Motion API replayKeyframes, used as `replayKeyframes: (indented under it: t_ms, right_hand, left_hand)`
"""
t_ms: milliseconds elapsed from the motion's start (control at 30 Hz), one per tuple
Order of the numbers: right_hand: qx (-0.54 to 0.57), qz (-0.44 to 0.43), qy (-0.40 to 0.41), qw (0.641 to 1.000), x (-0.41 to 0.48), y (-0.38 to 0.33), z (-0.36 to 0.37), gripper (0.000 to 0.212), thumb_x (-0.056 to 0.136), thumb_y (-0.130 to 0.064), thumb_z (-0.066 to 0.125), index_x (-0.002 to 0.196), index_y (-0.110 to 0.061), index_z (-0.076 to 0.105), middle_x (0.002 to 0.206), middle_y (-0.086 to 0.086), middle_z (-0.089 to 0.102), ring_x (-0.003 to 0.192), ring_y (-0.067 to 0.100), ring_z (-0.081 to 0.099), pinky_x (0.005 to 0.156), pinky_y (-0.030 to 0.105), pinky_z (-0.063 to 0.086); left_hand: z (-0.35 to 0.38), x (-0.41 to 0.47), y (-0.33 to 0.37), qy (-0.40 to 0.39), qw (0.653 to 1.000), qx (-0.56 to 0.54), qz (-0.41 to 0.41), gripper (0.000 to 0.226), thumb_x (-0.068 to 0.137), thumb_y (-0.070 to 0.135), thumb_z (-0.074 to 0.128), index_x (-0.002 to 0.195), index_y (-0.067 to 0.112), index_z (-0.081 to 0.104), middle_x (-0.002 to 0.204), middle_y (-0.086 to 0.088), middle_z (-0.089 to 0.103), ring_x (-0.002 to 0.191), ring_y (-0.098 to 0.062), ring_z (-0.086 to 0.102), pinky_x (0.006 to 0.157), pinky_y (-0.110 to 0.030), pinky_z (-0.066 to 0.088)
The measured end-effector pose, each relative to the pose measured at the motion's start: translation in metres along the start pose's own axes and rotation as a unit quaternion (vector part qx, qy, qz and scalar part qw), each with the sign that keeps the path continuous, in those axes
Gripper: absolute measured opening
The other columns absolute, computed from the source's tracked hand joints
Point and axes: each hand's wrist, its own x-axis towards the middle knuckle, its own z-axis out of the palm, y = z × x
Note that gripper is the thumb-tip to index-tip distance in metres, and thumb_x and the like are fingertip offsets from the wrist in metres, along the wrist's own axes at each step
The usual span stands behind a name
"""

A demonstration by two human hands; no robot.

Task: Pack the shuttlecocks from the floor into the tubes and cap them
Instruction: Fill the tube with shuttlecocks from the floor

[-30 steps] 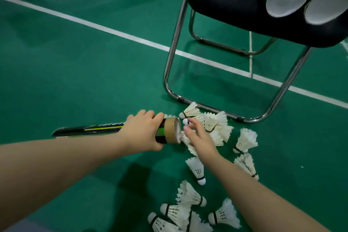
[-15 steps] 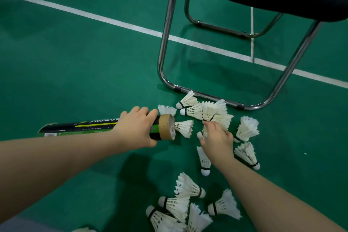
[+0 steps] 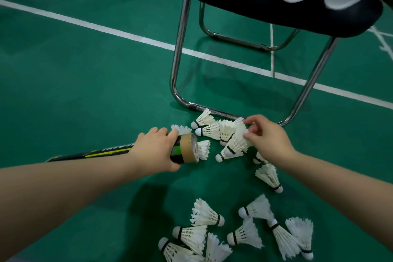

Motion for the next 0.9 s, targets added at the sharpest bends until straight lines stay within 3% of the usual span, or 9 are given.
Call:
replayKeyframes:
  t_ms: [133, 233, 500, 733, 800, 900]
  right_hand:
    - [0.162, 0.014, 0.048, 0.986, -0.03, 0.006, 0.009, 0.021, 0.086, -0.015, 0.063, 0.095, -0.032, 0.057, 0.079, -0.005, 0.058, 0.075, 0.013, 0.055, 0.072, 0.028, 0.045]
    - [0.239, 0.033, 0.071, 0.968, -0.041, 0.011, 0.022, 0.022, 0.086, -0.012, 0.063, 0.09, -0.033, 0.058, 0.078, -0.004, 0.058, 0.074, 0.01, 0.054, 0.071, 0.023, 0.046]
    - [0.301, 0.092, 0.026, 0.949, -0.048, 0.021, 0.034, 0.022, 0.088, -0.01, 0.061, 0.091, -0.032, 0.058, 0.083, -0.003, 0.06, 0.081, 0.011, 0.057, 0.073, 0.021, 0.043]
    - [0.293, 0.078, -0.169, 0.938, -0.05, 0.029, 0.028, 0.023, 0.09, -0.002, 0.051, 0.093, -0.02, 0.065, 0.09, -0.005, 0.067, 0.084, 0.004, 0.061, 0.077, 0.016, 0.046]
    - [0.276, 0.073, -0.264, 0.921, -0.047, 0.036, 0.025, 0.025, 0.078, -0.001, 0.055, 0.099, -0.009, 0.066, 0.095, 0.003, 0.067, 0.087, 0.009, 0.06, 0.082, 0.02, 0.045]
    - [0.24, 0.09, -0.393, 0.883, -0.046, 0.047, 0.025, 0.057, 0.054, -0.02, 0.061, 0.107, 0.0, 0.059, 0.093, 0.011, 0.056, 0.086, 0.018, 0.049, 0.079, 0.031, 0.039]
  left_hand:
    - [-0.004, 0.002, 0.025, -0.015, 0.999, -0.022, 0.03, 0.062, 0.067, 0.065, 0.064, 0.105, 0.023, 0.04, 0.099, 0.002, 0.05, 0.094, -0.022, 0.048, 0.073, -0.033, 0.043]
    - [-0.006, 0.003, 0.043, -0.026, 0.998, -0.039, 0.043, 0.065, 0.066, 0.068, 0.065, 0.105, 0.022, 0.04, 0.101, 0.001, 0.052, 0.096, -0.022, 0.049, 0.076, -0.034, 0.046]
    - [0.0, 0.013, 0.06, -0.05, 0.996, -0.045, 0.056, 0.062, 0.065, 0.07, 0.065, 0.094, 0.024, 0.034, 0.096, 0.002, 0.05, 0.091, -0.02, 0.047, 0.073, -0.034, 0.046]
    - [-0.001, 0.022, 0.081, -0.063, 0.994, -0.018, 0.088, 0.063, 0.066, 0.071, 0.063, 0.096, 0.023, 0.035, 0.086, 0.004, 0.045, 0.082, -0.019, 0.047, 0.063, -0.03, 0.043]
    - [0.0, 0.019, 0.089, -0.053, 0.991, -0.001, 0.12, 0.063, 0.067, 0.071, 0.061, 0.098, 0.023, 0.035, 0.086, 0.005, 0.044, 0.08, -0.018, 0.046, 0.064, -0.03, 0.045]
    - [0.004, 0.013, 0.105, -0.039, 0.982, 0.027, 0.184, 0.061, 0.068, 0.072, 0.058, 0.096, 0.023, 0.035, 0.088, 0.003, 0.048, 0.078, -0.017, 0.046, 0.062, -0.029, 0.043]
